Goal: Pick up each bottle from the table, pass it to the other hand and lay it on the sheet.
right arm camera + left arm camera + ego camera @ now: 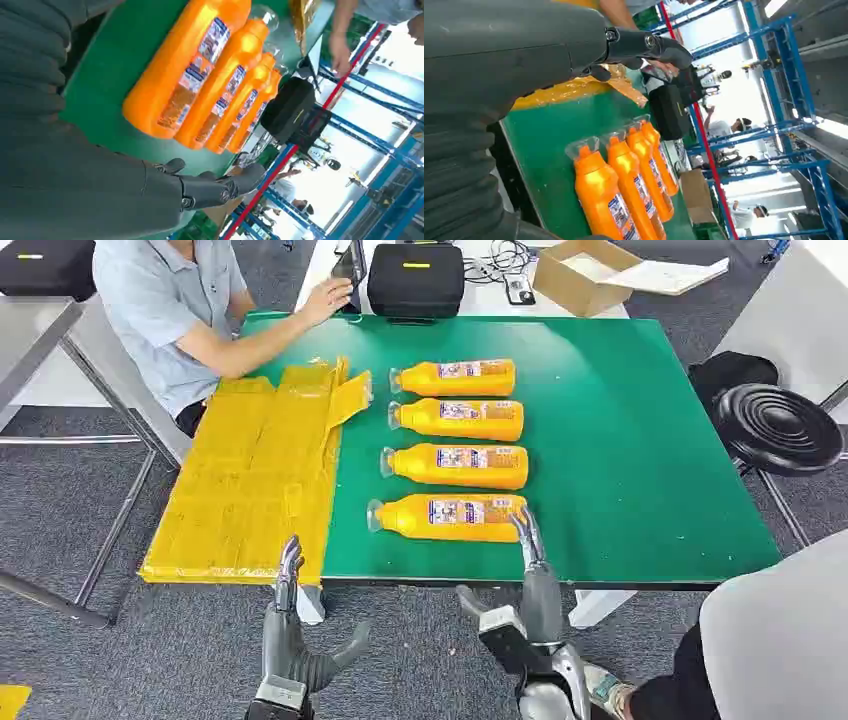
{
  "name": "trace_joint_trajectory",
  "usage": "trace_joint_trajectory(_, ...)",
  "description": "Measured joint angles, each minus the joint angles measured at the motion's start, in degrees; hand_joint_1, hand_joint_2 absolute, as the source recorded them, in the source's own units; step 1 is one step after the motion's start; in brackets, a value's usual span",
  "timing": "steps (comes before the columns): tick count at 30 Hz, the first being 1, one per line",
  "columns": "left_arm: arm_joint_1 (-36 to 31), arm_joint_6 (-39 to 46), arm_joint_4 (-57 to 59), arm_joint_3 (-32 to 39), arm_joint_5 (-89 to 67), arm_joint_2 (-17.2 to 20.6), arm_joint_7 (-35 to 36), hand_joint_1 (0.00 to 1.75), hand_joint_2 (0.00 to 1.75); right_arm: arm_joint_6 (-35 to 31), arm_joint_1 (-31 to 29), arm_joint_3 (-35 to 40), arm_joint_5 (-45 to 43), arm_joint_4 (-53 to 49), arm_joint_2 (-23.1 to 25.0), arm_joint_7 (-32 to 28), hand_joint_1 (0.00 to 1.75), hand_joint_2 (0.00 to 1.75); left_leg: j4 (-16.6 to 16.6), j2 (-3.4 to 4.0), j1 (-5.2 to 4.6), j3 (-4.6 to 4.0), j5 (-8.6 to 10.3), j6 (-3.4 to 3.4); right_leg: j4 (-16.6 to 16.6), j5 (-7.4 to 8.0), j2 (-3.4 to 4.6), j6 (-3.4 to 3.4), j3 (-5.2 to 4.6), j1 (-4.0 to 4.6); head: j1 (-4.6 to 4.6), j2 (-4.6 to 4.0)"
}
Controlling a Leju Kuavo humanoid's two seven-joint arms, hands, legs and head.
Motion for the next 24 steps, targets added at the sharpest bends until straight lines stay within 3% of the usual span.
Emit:
trace_joint_trajectory(7,0.0,-1.1,-0.7,0.2,-1.8,0.4,0.4,0.00,1.75,-1.2,0.4,0.0,-1.5,0.0,0.6,-0.1,0.00,1.75,0.0,-0.01,-0.01,0.01,0.01,0.01,0.0,0.00,0.00,0.00,0.02,-0.03,0.00,0.00)
trace_joint_trajectory(14,0.0,-3.0,-1.1,0.1,-3.3,0.4,1.2,0.00,1.75,-1.9,-0.7,-0.1,2.5,1.5,0.2,1.9,0.00,1.75,0.0,0.00,-0.02,0.01,0.01,0.01,0.0,0.01,0.00,0.01,0.01,-0.04,0.00,0.00)
trace_joint_trajectory(19,-0.8,-5.6,-1.0,-0.3,-3.5,0.4,1.4,0.00,1.75,-2.1,-6.7,-1.4,9.3,6.4,-1.8,5.7,0.00,1.75,0.0,0.01,-0.02,0.01,0.03,0.03,0.0,0.04,0.00,0.02,0.02,-0.04,0.00,0.00)
trace_joint_trajectory(24,-2.4,-9.6,-0.4,-1.0,-3.1,0.4,1.7,0.00,1.75,-1.1,-16.4,-1.7,16.8,17.7,-3.7,8.5,0.00,1.75,0.0,0.01,-0.03,0.04,0.09,0.05,0.0,0.09,0.00,0.05,0.05,-0.05,-0.02,0.00)
